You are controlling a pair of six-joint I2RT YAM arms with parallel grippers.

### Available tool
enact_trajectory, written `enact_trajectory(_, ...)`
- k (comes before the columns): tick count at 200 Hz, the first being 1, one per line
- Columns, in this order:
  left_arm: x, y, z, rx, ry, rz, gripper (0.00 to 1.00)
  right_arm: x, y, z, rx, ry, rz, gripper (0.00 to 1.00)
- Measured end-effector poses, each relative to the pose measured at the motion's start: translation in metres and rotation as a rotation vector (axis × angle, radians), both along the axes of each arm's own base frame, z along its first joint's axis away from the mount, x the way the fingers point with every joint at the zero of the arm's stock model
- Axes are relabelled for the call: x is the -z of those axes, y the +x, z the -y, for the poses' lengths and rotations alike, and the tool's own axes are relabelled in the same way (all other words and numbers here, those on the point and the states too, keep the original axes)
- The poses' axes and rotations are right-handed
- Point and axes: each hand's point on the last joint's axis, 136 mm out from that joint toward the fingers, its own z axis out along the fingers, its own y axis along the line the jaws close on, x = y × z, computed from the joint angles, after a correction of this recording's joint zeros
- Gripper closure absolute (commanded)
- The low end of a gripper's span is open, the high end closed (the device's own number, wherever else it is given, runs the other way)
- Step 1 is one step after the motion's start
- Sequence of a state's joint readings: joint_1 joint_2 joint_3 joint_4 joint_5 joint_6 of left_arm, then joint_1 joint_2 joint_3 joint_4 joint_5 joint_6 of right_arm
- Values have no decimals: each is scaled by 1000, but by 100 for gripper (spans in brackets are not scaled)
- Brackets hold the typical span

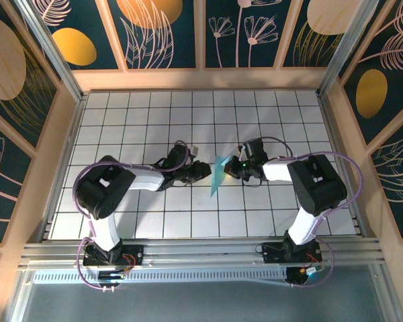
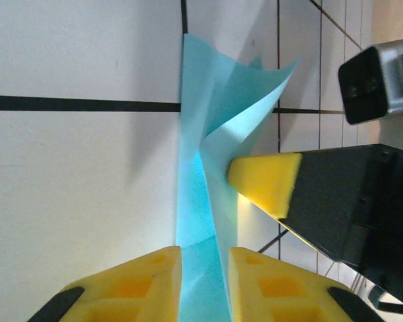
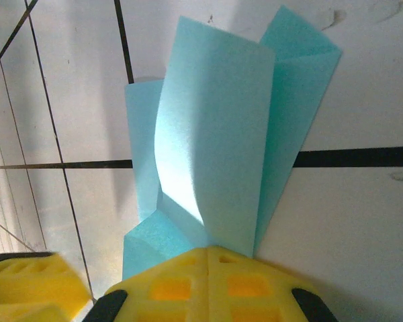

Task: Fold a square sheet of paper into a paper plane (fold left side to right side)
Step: Fold the wing for the fifth time at the center of the table.

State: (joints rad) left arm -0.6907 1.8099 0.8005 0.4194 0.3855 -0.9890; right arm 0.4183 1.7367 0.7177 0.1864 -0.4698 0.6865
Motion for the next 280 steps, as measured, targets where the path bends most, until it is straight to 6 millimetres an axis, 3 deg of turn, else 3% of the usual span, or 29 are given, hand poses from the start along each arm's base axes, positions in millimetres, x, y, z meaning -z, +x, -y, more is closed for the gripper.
enact_trajectory(32, -29, -1, 2, 34, 9, 37, 90, 0, 0, 0, -1, 2, 1, 100)
enact_trajectory(55, -32, -9, 8, 75, 10, 17, 94, 0, 0, 0, -1, 2, 1, 100)
enact_trajectory(107, -17, -32, 35, 176, 23, -62, 97, 0, 0, 0, -1, 5, 7, 100)
enact_trajectory(157, -1, -32, 43, 199, 32, -107, 97, 0, 0, 0, -1, 5, 7, 100)
enact_trajectory(280, 23, -35, 38, 195, 86, -154, 97, 0, 0, 0, -6, 2, 11, 100)
